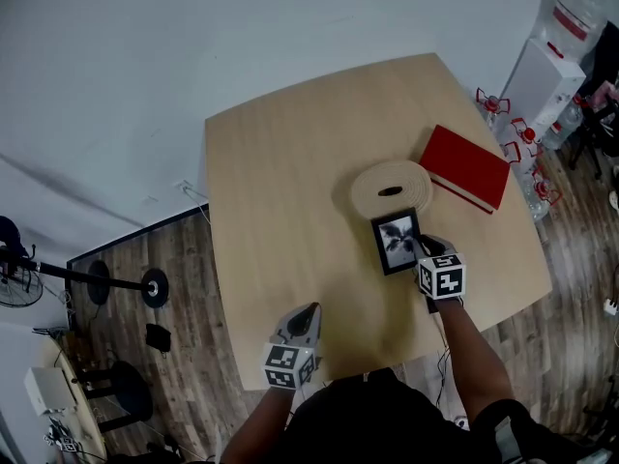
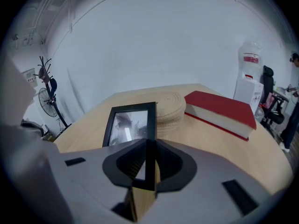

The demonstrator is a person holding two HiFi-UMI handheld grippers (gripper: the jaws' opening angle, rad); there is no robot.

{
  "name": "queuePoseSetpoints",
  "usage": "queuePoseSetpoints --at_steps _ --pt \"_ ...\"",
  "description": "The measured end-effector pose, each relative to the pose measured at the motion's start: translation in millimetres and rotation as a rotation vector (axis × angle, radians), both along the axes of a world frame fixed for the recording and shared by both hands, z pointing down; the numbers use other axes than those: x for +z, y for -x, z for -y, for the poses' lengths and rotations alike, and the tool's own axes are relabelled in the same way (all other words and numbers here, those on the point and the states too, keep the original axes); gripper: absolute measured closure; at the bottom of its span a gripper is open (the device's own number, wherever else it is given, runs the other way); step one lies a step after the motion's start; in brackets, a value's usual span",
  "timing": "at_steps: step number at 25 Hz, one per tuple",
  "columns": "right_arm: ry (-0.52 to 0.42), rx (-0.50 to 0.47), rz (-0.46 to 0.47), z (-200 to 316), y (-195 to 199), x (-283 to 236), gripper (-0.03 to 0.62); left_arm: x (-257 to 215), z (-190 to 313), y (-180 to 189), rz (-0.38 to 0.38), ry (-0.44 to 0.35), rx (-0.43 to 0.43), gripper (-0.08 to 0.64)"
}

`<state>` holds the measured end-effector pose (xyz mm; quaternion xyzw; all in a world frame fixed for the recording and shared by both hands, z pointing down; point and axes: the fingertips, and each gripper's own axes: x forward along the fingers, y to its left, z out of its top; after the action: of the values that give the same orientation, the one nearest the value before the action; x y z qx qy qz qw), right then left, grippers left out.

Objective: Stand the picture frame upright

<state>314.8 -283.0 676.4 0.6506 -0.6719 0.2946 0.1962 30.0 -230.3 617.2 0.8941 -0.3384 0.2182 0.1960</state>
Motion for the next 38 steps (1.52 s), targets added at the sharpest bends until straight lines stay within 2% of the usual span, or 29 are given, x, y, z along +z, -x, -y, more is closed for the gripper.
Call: queuePoseSetpoints --at_steps 6,13,15,20,24,27,29,35,38 --pt "0.022 0.013 -0.016 -3.4 -2.2 11.1 0.529 4.1 -11.8 4.0 0.011 0.020 -0.011 0.555" --pt "-0.001 0.018 -0.035 -2.6 -3.5 13.3 0.518 3.8 -22.1 4.7 0.011 0.018 -0.011 0.555" --pt "-0.031 0.030 -0.028 -5.2 -3.0 6.7 0.453 2.4 -25.3 3.1 0.006 0.017 -0.006 0.555" --pt "-0.152 0.019 -0.023 -27.5 8.2 -31.9 0.453 -2.7 -28.6 -5.5 -0.005 -0.004 0.019 0.555" --pt "-0.196 -0.027 -0.027 -58.6 19.5 -64.6 0.453 -15.8 -32.7 -24.3 -0.031 -0.025 0.064 0.555" --pt "-0.206 -0.059 -0.029 -81.7 19.7 -82.7 0.503 -26.4 -36.2 -43.1 -0.055 -0.048 0.106 0.555" --pt "-0.224 -0.064 -0.047 -95.8 18.0 -98.1 0.573 -31.9 -38.9 -53.1 -0.069 -0.063 0.126 0.555" --pt "-0.334 -0.044 -0.164 -123.3 14.1 -150.7 0.583 -56.0 -38.8 -79.3 -0.115 -0.117 0.154 0.555" --pt "-0.369 -0.041 -0.173 -127.6 17.9 -169.0 0.583 -83.2 -35.2 -94.2 -0.161 -0.174 0.172 0.555"
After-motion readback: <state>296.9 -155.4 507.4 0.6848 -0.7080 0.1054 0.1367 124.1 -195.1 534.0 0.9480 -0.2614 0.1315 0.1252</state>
